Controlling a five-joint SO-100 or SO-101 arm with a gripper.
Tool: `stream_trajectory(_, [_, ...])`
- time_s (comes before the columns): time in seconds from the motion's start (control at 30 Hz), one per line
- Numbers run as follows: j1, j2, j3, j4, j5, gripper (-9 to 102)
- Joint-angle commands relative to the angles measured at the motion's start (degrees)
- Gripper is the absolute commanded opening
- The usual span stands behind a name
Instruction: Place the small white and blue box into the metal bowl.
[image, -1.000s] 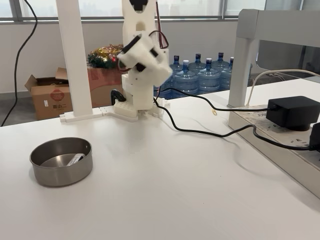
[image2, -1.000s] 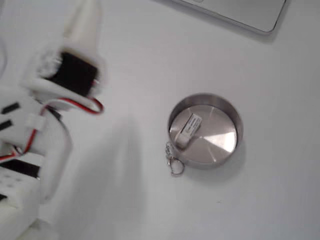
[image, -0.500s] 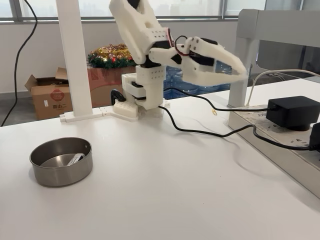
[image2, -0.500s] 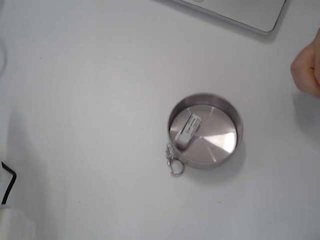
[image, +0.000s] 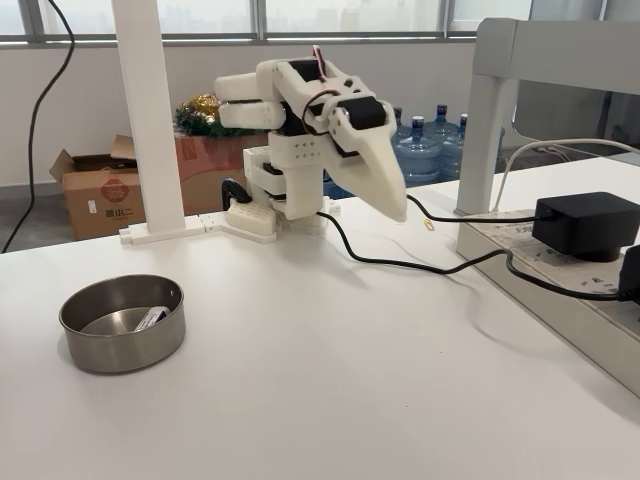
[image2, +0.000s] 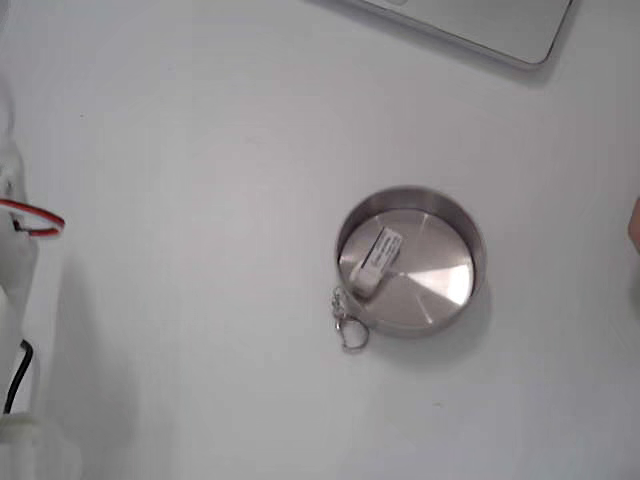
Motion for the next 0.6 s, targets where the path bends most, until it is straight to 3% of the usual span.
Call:
stream_trajectory(0.0, [1.23, 3.87, 2.72, 6.33, 0.62, -4])
stream_trajectory(0.17, [1.23, 8.17, 2.55, 12.3, 0.7, -4])
stream_trajectory(0.57, [1.05, 8.17, 2.46, 12.13, 1.14, -4])
